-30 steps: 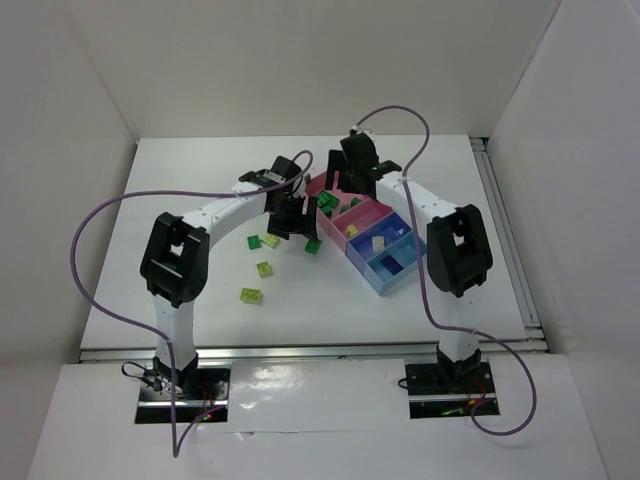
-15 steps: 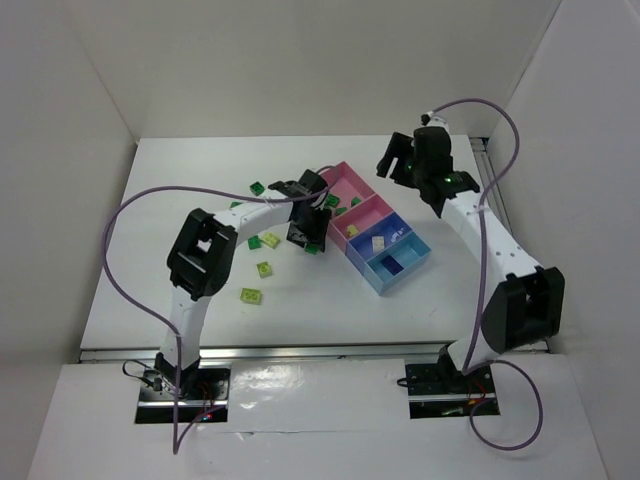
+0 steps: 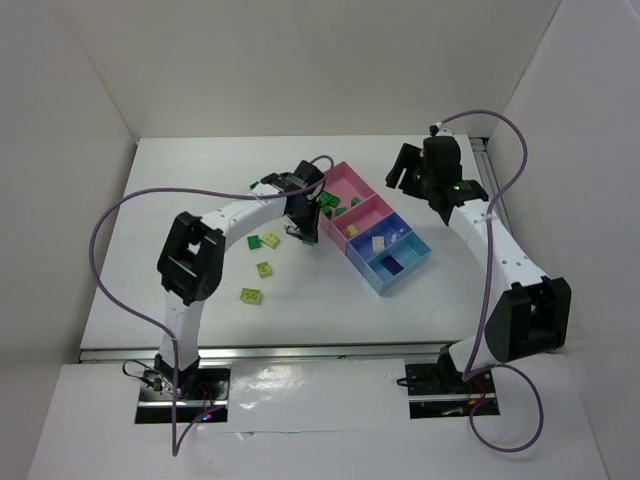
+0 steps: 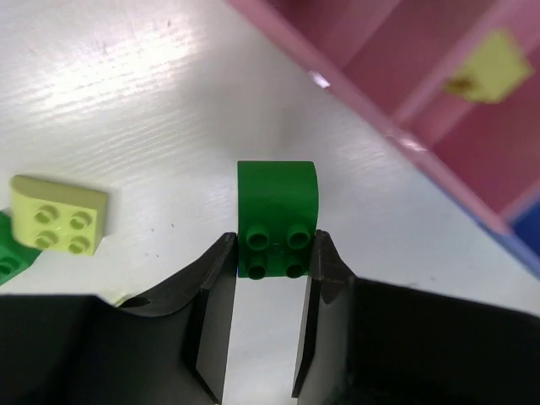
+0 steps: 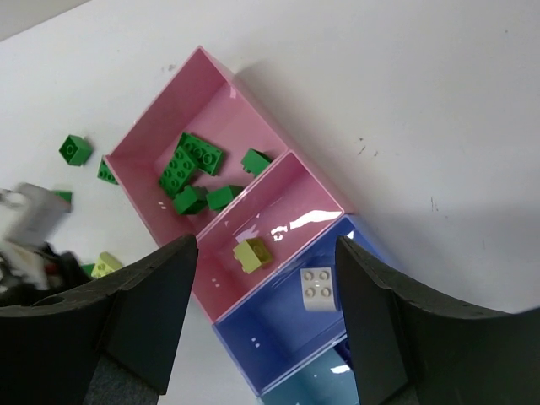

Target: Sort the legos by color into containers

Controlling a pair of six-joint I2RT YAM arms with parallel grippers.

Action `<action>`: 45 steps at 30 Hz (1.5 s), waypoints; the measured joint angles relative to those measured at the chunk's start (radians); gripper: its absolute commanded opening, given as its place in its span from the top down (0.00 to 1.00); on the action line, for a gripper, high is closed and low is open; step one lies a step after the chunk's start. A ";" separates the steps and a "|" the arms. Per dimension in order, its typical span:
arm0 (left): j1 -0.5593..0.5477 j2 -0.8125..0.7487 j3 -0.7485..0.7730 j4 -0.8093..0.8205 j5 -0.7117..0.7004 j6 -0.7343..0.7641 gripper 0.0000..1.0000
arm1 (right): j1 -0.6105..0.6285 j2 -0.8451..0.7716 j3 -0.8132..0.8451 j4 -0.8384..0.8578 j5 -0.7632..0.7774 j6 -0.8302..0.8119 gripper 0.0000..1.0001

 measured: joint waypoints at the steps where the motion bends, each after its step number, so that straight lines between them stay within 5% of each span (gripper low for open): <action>1: 0.004 -0.015 0.018 -0.011 0.009 0.000 0.75 | 0.000 -0.002 -0.003 0.000 -0.003 -0.001 0.27; 7: 0.040 -0.001 0.325 -0.058 0.048 -0.006 0.70 | 0.000 -0.010 -0.037 -0.003 -0.046 -0.012 0.27; 11: 0.066 0.167 0.644 -0.072 0.084 -0.015 0.29 | 0.008 -0.042 -0.102 -0.005 -0.074 -0.014 0.24; 15: 0.096 0.278 0.711 -0.076 0.157 -0.039 0.14 | 0.060 -0.063 -0.136 -0.012 -0.072 -0.014 0.24; 21: 0.148 0.202 0.489 -0.090 0.164 -0.039 0.21 | 0.154 -0.080 -0.161 -0.005 -0.068 -0.015 0.25; 29: 0.275 -0.250 0.045 -0.056 0.089 -0.039 0.26 | 0.457 0.071 -0.079 0.011 -0.064 -0.073 0.19; 37: 0.466 -0.607 -0.544 -0.019 0.063 -0.088 0.14 | 0.710 0.388 0.097 0.034 -0.074 -0.100 0.15; 45: 0.532 -0.842 -0.816 -0.038 0.132 -0.195 0.09 | 0.736 0.639 0.296 0.041 -0.087 -0.097 0.15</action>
